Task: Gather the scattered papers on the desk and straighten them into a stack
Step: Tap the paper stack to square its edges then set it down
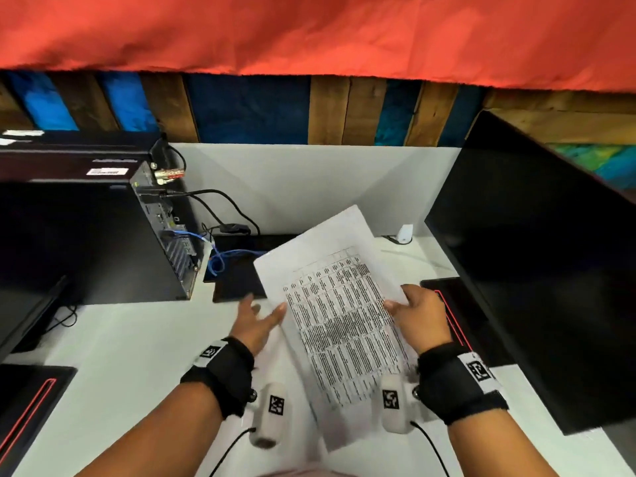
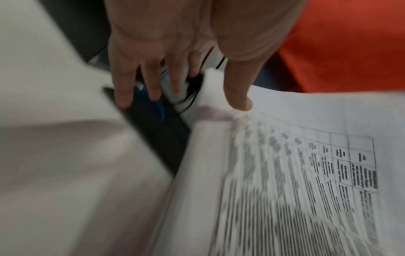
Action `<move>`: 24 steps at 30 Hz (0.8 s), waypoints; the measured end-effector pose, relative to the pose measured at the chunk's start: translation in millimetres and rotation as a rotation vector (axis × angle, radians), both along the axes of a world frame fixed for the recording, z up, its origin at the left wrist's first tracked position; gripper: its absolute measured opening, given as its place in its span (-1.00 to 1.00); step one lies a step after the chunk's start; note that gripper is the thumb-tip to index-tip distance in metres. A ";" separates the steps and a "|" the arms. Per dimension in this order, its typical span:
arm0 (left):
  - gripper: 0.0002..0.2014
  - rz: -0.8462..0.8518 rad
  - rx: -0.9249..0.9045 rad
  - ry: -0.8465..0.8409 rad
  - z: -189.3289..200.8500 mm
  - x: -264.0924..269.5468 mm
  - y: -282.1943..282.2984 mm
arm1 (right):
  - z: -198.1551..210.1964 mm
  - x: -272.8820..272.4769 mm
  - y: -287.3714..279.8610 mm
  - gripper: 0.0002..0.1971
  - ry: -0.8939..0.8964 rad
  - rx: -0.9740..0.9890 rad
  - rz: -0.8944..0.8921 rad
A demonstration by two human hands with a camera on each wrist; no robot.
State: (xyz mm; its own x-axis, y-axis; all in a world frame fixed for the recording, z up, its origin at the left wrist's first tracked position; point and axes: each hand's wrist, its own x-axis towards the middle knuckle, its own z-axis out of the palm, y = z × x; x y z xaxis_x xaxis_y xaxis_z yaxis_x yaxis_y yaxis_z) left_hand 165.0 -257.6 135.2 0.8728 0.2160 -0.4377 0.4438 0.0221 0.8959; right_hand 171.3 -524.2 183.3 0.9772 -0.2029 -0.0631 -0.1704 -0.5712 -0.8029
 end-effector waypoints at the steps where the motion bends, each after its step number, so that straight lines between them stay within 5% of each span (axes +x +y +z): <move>1: -0.18 -0.075 -0.077 0.138 -7.4 -7.2 -17.2 | -11.2 -0.3 -13.5 -0.92 0.058 0.090 -0.051; 3: -0.52 -0.217 -0.204 0.277 -18.7 -19.1 -44.7 | -32.1 -1.7 -34.4 -0.83 0.143 0.187 -0.137; 6: -0.95 -0.263 -0.222 0.265 -29.7 -23.8 -71.8 | -51.7 -12.1 -56.2 -0.93 0.217 0.163 -0.180; 10: -0.84 -0.310 -0.091 0.270 -46.3 -15.5 -97.6 | -76.3 -15.4 -80.1 -0.98 0.332 0.085 -0.239; 14: -0.82 -0.348 0.068 0.300 -62.5 -14.7 -124.4 | -96.0 -14.0 -98.3 -0.79 0.413 -0.068 -0.261; 24: -0.64 -0.269 -0.163 0.332 -59.2 -20.9 -133.2 | -111.7 -12.8 -119.0 -0.52 0.464 -0.234 -0.244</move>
State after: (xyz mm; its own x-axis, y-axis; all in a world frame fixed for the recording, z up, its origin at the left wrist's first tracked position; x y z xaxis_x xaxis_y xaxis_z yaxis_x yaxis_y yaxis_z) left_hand 144.2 -390.8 76.1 0.6952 -0.0943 -0.7126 0.7155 -0.0040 0.6986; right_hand 158.4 -643.2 71.6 0.7809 -0.4792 -0.4007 -0.6241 -0.6244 -0.4696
